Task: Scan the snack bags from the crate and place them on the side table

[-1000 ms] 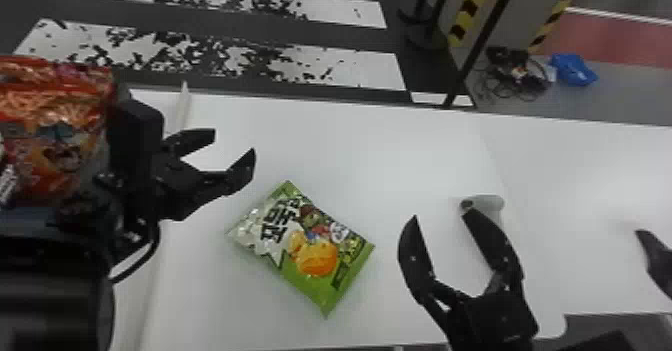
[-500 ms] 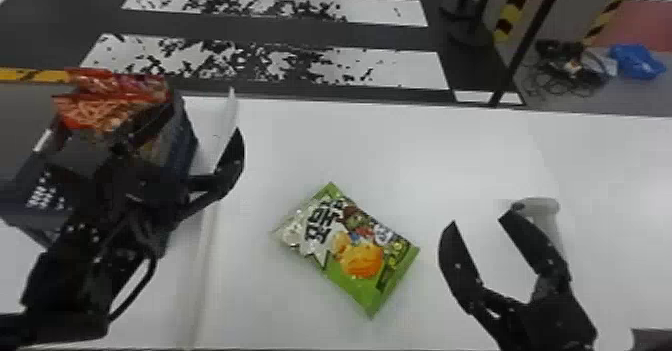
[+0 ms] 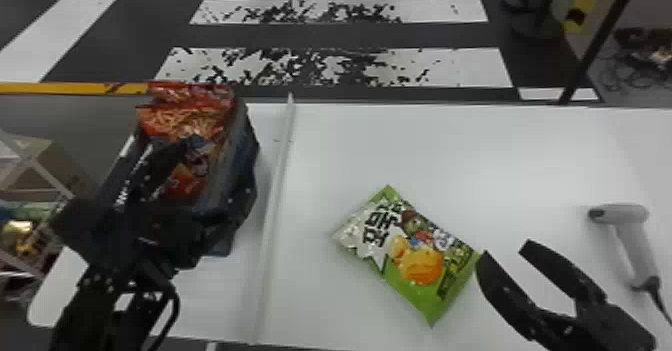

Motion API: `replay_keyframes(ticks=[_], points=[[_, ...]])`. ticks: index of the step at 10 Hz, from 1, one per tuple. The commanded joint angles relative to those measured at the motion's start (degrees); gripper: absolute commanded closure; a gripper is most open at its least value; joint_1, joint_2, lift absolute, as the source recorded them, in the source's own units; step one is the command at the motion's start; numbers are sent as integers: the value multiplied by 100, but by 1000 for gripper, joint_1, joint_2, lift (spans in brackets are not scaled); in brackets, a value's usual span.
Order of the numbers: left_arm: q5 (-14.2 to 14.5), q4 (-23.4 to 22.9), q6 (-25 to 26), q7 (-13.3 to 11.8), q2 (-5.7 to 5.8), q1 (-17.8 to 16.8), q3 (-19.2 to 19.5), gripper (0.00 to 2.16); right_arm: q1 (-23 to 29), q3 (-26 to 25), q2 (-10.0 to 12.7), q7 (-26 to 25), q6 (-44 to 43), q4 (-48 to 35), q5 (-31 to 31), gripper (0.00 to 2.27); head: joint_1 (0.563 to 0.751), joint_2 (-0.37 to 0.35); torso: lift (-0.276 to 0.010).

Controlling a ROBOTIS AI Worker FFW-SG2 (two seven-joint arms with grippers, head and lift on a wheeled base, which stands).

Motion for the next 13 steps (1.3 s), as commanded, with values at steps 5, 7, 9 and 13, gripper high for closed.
replay_keyframes(ticks=[5,7,9,13], points=[[497,120,-621,-99,-15,675,209,80,-741,-404,205,712,3827,-298,-205,110,695,214,-94],[593,182,-656,-222,-15,754,253,80,-1127,-334,205,659,4547,-227,-126,107,695,248,-94],[699,279,-779,-336,-15,754,253,83,-1233,-202,205,598,4811,-60,-12,107,695,261,-94],[848,507,-902,-521,-15,719,262,83,-1523,79,205,431,4758,414,357,107,695,282,-94]])
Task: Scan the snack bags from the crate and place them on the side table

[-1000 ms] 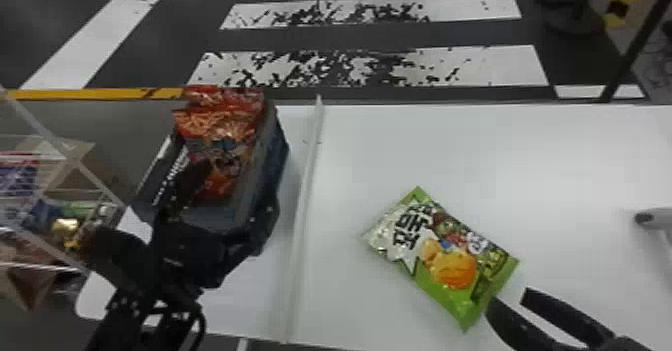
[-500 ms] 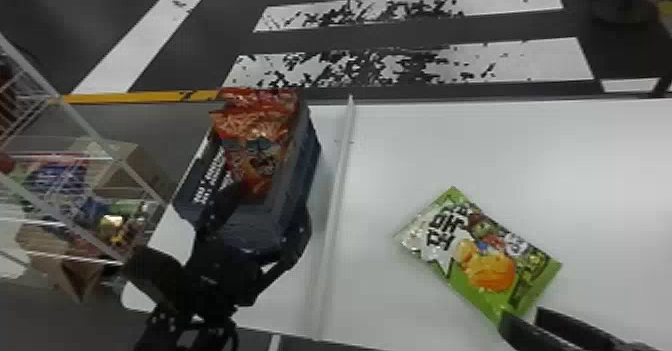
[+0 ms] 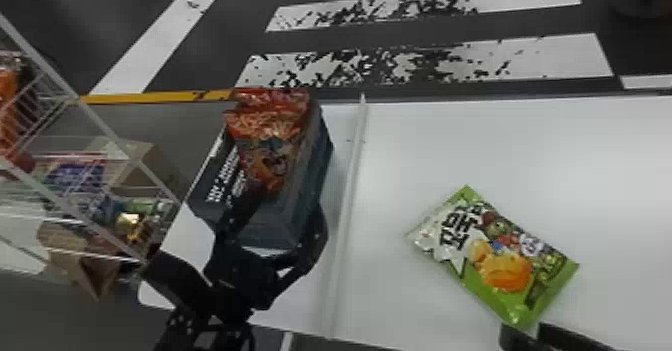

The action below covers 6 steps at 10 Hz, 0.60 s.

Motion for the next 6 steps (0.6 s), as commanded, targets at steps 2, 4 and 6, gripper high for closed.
replay_keyframes(ticks=[2,4,6], points=[[71,80,0,-39,-15,-34,31,83,-155,5,0,-128,-31,124,217,107,695,271,-94],[186,141,-18,-74,-15,-34,84,83,-392,32,0,-216,-31,309,314,107,695,257,-94],[203,194,-18,-101,-15,-51,84,83,-638,76,-9,-243,-31,581,419,107,695,246,-94]])
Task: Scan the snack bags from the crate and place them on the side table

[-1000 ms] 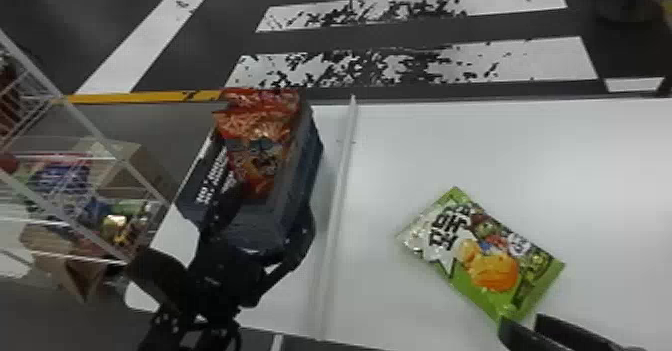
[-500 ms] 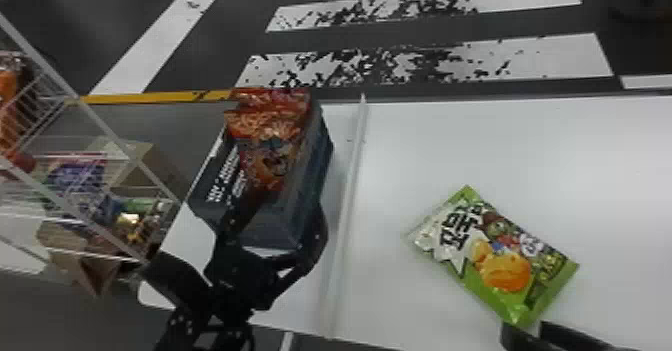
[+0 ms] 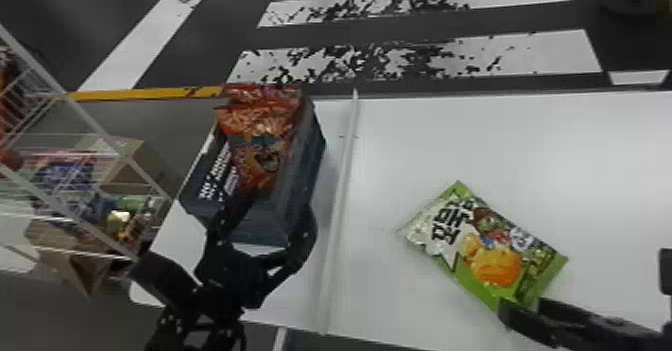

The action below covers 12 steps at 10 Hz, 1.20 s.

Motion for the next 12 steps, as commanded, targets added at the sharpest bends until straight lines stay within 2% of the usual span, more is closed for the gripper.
replay_keyframes(ticks=[1,9,10,11,12], points=[[10,36,-2,-7,-15,-14,1,83,-165,64,-2,-55,-50,175,165,107,695,242,-94],[28,291,68,-33,-15,-252,19,83,-604,354,-37,-143,-313,711,551,137,695,219,-94],[28,300,68,-42,-15,-260,19,83,-674,477,-37,-143,-419,808,666,694,695,223,-94],[28,309,68,-42,-15,-260,19,83,-683,556,-37,-292,-682,870,789,1804,695,230,-94],[46,335,68,-42,-15,-278,37,87,-657,556,-46,-292,-964,896,789,2253,695,229,-94]])
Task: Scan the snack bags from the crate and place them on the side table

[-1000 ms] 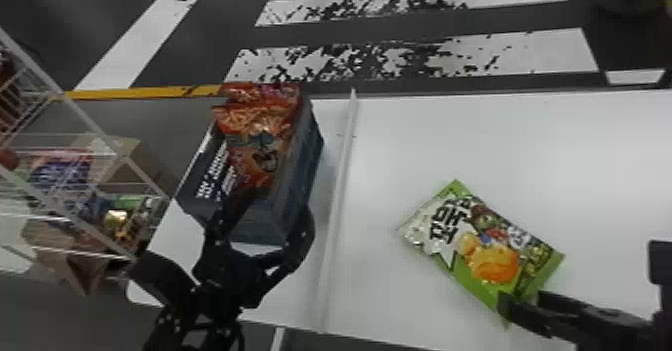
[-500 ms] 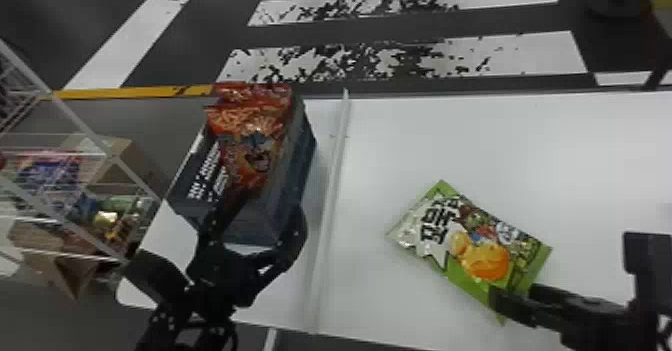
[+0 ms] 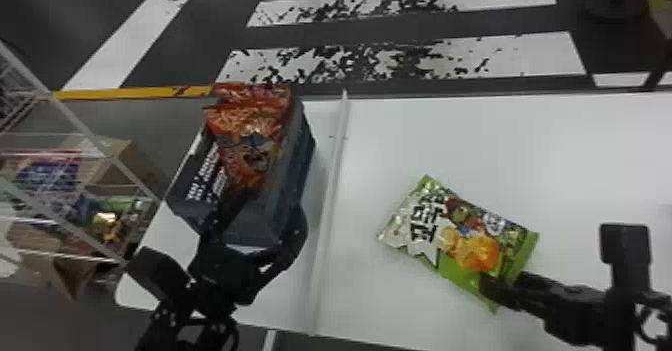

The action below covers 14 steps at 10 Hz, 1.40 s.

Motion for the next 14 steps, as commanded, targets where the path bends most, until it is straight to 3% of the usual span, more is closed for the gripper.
replay_keyframes(ticks=[1,4,6,7,8,10,12,14], points=[[15,33,-7,0,-15,-16,19,87,18,-62,-4,29,-337,46,-155,2253,695,228,-94],[42,25,11,-9,-15,-60,19,87,124,-589,-13,284,-759,-174,-761,2253,695,218,-94],[42,7,-7,-9,-15,-87,19,87,194,-994,-22,-68,-1146,-719,-761,2253,695,179,-94],[42,-2,-7,0,-15,-104,10,87,256,-1038,-110,-419,-1585,-974,-427,2250,695,138,-94],[42,-2,-7,18,-15,-131,-8,87,343,-897,-241,-824,-2201,-1176,197,2253,695,94,-94],[42,-2,11,18,-15,-166,-16,87,616,-106,-742,-1623,-3554,-1237,1946,2253,695,21,-94],[50,-2,29,18,-15,-183,-16,87,651,975,-1252,-2616,-3941,-772,4047,2253,695,24,-94],[86,-2,29,18,-15,-183,19,87,510,1757,-1463,-3205,-3765,-121,5699,2253,695,76,-94]])
